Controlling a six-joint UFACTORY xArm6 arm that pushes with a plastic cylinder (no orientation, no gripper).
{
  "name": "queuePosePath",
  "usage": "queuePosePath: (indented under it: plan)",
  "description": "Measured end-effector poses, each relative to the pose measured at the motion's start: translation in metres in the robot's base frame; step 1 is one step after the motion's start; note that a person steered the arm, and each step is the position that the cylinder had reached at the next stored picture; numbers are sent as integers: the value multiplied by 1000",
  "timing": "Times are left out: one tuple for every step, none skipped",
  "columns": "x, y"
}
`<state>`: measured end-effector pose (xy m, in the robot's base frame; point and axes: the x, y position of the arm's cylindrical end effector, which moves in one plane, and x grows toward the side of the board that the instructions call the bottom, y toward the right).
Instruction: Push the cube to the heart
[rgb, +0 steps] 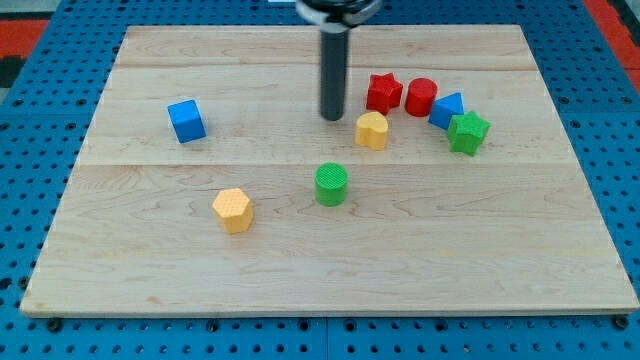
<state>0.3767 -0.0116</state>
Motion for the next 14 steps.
queuePosePath:
  plan:
    - [26, -15]
    - [35, 53]
    - [35, 79]
    - [45, 2]
    - [37, -89]
    - [69, -135]
    - [14, -190]
    - [-5, -188]
    - [17, -108]
    - [24, -129]
    - [24, -135]
    - [24, -135]
    - [24, -135]
    - [24, -136]
